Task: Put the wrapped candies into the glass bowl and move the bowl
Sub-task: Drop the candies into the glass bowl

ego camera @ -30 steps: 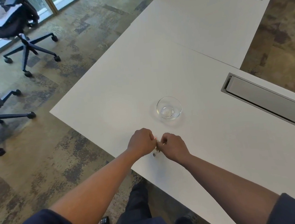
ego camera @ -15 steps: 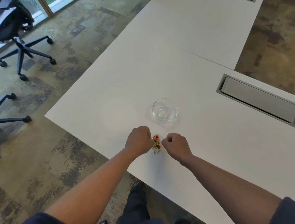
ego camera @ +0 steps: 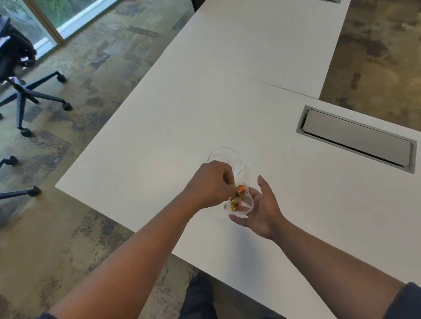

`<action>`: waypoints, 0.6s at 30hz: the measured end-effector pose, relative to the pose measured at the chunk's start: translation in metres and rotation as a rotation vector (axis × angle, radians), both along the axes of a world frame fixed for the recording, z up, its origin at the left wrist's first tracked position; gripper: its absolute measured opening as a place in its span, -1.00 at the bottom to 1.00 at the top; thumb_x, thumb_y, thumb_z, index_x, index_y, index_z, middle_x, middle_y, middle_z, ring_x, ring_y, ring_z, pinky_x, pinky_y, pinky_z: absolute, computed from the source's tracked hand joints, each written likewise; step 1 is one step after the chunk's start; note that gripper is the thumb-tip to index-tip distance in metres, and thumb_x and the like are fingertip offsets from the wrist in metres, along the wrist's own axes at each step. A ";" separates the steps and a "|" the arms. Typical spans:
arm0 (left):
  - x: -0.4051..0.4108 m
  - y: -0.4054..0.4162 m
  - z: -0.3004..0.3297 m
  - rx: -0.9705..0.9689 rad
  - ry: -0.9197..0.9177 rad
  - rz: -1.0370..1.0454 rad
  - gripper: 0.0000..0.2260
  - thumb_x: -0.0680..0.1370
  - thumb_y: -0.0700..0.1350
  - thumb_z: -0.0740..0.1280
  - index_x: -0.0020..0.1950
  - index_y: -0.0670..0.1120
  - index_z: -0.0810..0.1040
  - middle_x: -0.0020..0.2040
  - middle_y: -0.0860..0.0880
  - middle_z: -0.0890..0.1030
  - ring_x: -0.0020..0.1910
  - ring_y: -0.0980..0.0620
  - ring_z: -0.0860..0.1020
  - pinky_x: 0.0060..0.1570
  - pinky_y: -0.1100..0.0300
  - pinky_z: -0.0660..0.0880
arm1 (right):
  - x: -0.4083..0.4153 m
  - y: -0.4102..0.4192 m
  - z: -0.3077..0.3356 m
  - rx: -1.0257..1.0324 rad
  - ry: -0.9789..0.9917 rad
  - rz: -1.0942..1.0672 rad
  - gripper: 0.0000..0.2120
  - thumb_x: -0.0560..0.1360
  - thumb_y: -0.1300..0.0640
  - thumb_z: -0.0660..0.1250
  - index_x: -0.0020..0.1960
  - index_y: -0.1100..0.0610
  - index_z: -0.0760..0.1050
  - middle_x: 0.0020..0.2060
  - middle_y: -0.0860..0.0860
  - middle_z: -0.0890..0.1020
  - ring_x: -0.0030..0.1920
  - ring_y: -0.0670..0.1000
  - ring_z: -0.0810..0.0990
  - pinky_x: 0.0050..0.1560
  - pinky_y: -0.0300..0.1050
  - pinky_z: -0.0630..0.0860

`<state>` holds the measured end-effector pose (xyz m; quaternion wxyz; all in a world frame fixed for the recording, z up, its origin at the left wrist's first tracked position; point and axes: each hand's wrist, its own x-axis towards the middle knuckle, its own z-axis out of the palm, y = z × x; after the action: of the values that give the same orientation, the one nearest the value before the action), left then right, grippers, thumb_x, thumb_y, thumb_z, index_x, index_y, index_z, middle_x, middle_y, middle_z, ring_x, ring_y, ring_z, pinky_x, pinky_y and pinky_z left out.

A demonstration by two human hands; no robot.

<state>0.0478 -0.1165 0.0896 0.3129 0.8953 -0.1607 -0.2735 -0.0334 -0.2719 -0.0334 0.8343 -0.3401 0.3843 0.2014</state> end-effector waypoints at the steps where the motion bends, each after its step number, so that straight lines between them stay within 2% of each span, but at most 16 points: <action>1: 0.002 -0.002 0.006 -0.023 -0.001 -0.022 -0.97 0.45 -0.21 0.42 -0.20 -0.11 0.64 -0.31 0.09 0.65 -0.23 0.03 0.69 -0.17 0.02 0.68 | 0.002 -0.001 0.002 0.049 -0.003 -0.024 -0.29 0.52 -0.40 0.25 0.36 0.16 0.57 0.32 0.21 0.63 0.33 0.30 0.61 0.29 0.37 0.52; 3: 0.007 -0.007 0.015 -0.042 -0.019 -0.082 -0.96 0.47 -0.21 0.43 -0.18 -0.09 0.67 -0.32 0.14 0.62 -0.25 0.11 0.64 -0.18 0.07 0.65 | 0.008 -0.003 0.006 0.157 -0.032 -0.039 -0.27 0.50 -0.40 0.28 0.35 0.18 0.59 0.33 0.25 0.62 0.33 0.34 0.60 0.24 0.36 0.56; 5: 0.012 -0.011 0.020 -0.026 -0.073 -0.153 -0.95 0.49 -0.20 0.42 -0.13 -0.09 0.69 -0.26 0.15 0.62 -0.20 0.10 0.61 -0.18 0.15 0.58 | 0.013 -0.003 0.012 0.212 -0.074 -0.017 -0.30 0.50 -0.36 0.30 0.30 0.20 0.64 0.29 0.26 0.64 0.29 0.34 0.61 0.14 0.26 0.62; 9: 0.019 -0.016 0.020 0.024 -0.222 -0.216 -0.88 0.52 -0.22 0.35 -0.10 -0.07 0.68 -0.10 0.04 0.67 -0.13 0.03 0.58 -0.16 0.17 0.51 | 0.017 0.000 0.013 0.231 -0.070 -0.065 -0.45 0.50 -0.25 0.32 0.07 0.23 0.74 0.07 0.22 0.71 0.02 0.24 0.69 -0.15 0.01 0.67; 12: 0.026 -0.015 0.011 0.051 -0.241 -0.205 -0.85 0.51 -0.23 0.34 -0.05 -0.05 0.68 -0.07 0.05 0.68 -0.12 0.02 0.59 -0.12 0.16 0.55 | 0.019 0.001 0.007 0.159 -0.057 -0.143 -0.46 0.52 -0.25 0.29 -0.11 0.21 0.73 -0.11 0.14 0.66 -0.16 0.09 0.56 -0.28 -0.13 0.56; 14: 0.034 -0.011 0.000 0.002 -0.176 -0.160 -0.83 0.50 -0.24 0.34 -0.05 -0.02 0.68 -0.09 0.12 0.65 -0.16 0.14 0.59 -0.15 0.26 0.53 | 0.022 -0.001 0.004 0.102 -0.035 -0.219 -0.49 0.53 -0.24 0.27 -0.10 0.22 0.67 -0.22 0.10 0.60 -0.30 0.03 0.50 -0.34 -0.17 0.53; 16: 0.044 -0.009 -0.015 -0.096 -0.094 -0.034 -0.82 0.50 -0.23 0.34 -0.08 0.02 0.67 -0.12 0.17 0.64 -0.23 0.25 0.56 -0.28 0.45 0.43 | 0.026 -0.006 0.002 0.051 -0.007 -0.307 -0.54 0.55 -0.22 0.25 -0.05 0.21 0.57 -0.36 0.06 0.59 -0.48 -0.02 0.52 -0.43 -0.20 0.53; 18: 0.052 -0.005 -0.038 -0.139 -0.062 0.149 -0.80 0.52 -0.24 0.31 -0.08 0.02 0.67 -0.08 0.12 0.64 -0.22 0.18 0.59 -0.34 0.45 0.42 | 0.031 -0.013 0.001 -0.007 0.016 -0.373 -0.59 0.56 -0.19 0.25 -0.06 0.18 0.54 -0.40 0.04 0.61 -0.53 -0.02 0.53 -0.46 -0.21 0.51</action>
<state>0.0998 -0.1218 0.0517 0.3884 0.8890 -0.1217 -0.2098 -0.0024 -0.2844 -0.0327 0.8530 -0.2641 0.4480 0.0448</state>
